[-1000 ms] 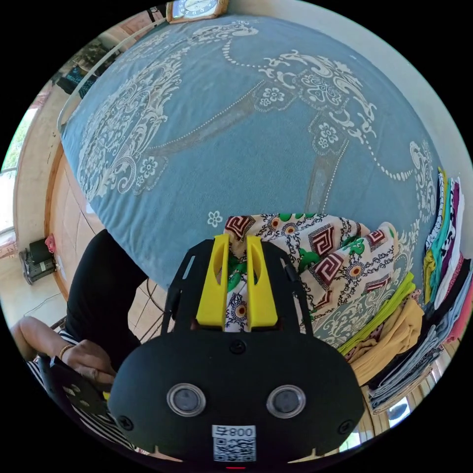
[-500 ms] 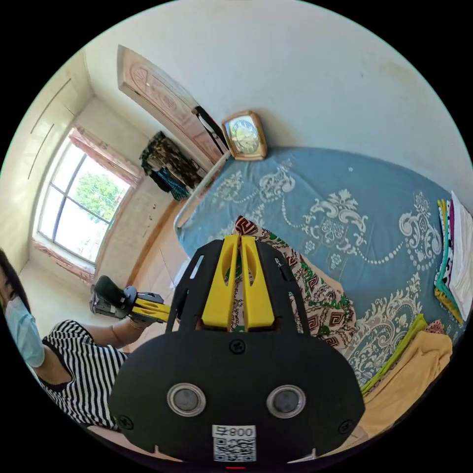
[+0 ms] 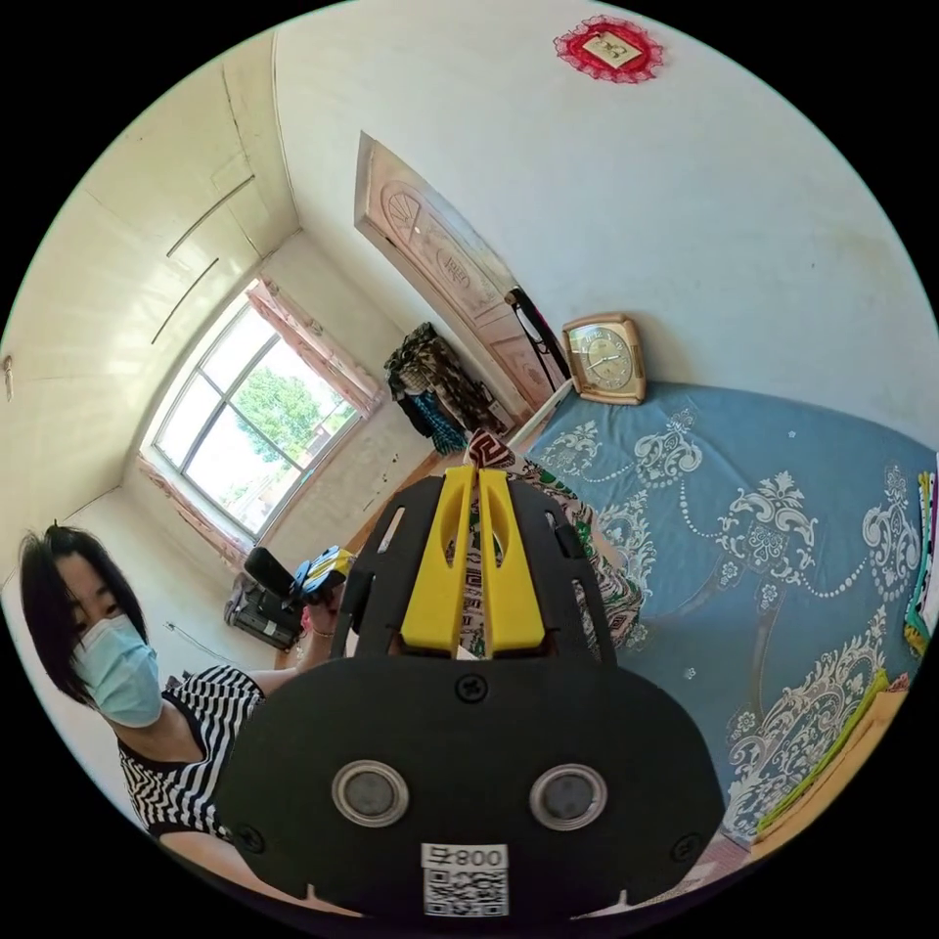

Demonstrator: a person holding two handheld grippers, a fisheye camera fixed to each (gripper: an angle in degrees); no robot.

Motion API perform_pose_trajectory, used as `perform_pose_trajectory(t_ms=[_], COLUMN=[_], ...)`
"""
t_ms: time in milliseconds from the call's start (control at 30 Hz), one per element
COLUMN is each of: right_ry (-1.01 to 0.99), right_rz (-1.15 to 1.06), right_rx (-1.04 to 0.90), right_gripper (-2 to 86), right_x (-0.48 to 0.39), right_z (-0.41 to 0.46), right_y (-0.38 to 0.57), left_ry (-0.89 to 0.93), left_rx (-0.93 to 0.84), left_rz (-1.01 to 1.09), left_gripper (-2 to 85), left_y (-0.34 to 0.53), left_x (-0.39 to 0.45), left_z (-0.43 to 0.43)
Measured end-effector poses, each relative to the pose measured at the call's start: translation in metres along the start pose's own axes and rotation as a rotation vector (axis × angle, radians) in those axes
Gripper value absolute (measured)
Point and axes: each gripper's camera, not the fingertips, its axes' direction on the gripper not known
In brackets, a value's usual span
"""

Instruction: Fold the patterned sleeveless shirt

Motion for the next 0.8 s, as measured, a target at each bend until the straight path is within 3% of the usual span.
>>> perform_pose_trajectory(t_ms=[333, 600, 800], right_ry=[-0.039, -0.196, -0.252], right_rz=[0.052, 0.005, -0.149], right_rx=[-0.083, -0.100, -0.048], right_gripper=[0.4, 0.5, 0.5], right_x=[0.017, 0.040, 0.053], right_z=[0.048, 0.086, 0.037], right_y=[-0.014, -0.087, -0.125], left_ry=[-0.101, -0.172, 0.007], left_rx=[-0.033, 0.031, 0.183], left_rz=[-0.136, -0.188, -0.109], left_gripper=[0.4, 0.4, 0.4], left_y=[-0.018, -0.078, -0.149], left_x=[-0.040, -0.088, -0.087], left_z=[-0.063, -0.114, -0.139])
